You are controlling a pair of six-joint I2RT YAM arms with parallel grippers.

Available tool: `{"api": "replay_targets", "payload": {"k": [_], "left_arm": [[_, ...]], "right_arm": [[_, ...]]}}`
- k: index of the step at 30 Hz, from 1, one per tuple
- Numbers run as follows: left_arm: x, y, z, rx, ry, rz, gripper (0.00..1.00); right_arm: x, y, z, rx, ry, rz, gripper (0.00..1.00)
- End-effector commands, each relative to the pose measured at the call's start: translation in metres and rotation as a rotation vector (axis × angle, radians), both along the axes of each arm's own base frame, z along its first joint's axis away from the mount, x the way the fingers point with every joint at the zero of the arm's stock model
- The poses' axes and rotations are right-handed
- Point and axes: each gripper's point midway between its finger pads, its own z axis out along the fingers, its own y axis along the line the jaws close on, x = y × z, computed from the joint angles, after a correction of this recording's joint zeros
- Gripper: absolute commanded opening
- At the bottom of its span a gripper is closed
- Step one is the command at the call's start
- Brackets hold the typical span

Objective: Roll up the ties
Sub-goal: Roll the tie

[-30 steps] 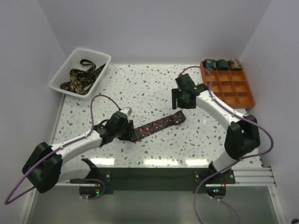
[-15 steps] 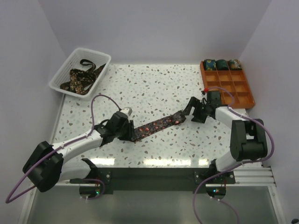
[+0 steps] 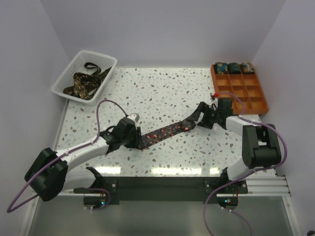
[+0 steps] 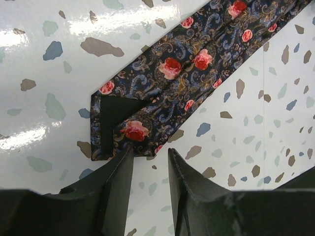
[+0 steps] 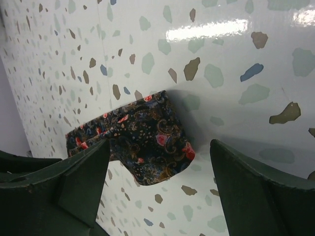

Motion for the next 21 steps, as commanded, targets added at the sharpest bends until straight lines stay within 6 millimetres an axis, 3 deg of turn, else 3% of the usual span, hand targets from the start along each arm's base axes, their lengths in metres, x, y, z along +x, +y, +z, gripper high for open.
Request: {"api": "replay_targets", "payload": {"k": [1,7,10,11,13,14,16,17,19,21], "left_arm": [[0.007,-0.011,0.01,-0.041,-0.038,-0.018,0.4],[0.013,-0.018,0.02,-0.074,-0.067,-0.031,0.4],[0.031,-0.028,0.037,-0.09,-0.124,-0.029,0.4],[0.045,-0.037,0.054,-0.108,-0.165,-0.025,0.4],[0.063,-0.046,0.059,-0.096,-0.194,-0.022,0.4],[0.08,-0.058,0.079,-0.123,-0.238,-0.021,0.4],[0.1,-0.074,0.079,-0.121,-0.254,-0.03,0.4],[0.117,-0.088,0.098,-0.151,-0.294,-0.03,0.4],[0.144,-0.112,0.106,-0.174,-0.322,-0.033,0.39],[0.156,-0.129,0.104,-0.176,-0.32,-0.043,0.39]], "right_arm": [[-0.002,0.002,0.0,0.018,-0.034,0.014,0.86],[-0.008,-0.001,0.003,0.008,-0.031,-0.01,0.84],[-0.011,-0.008,0.01,-0.043,-0.037,-0.024,0.83],[-0.011,-0.011,0.018,-0.059,-0.056,-0.025,0.82],[-0.015,-0.017,0.02,-0.108,-0.047,-0.03,0.82],[-0.016,-0.02,0.028,-0.122,-0.068,-0.032,0.82],[-0.024,-0.025,0.028,-0.161,-0.057,-0.031,0.81],[-0.025,-0.029,0.028,-0.191,-0.055,-0.04,0.79],[-0.033,-0.029,0.028,-0.237,-0.04,-0.017,0.73],[-0.041,-0.029,0.023,-0.308,-0.013,0.006,0.67]]}}
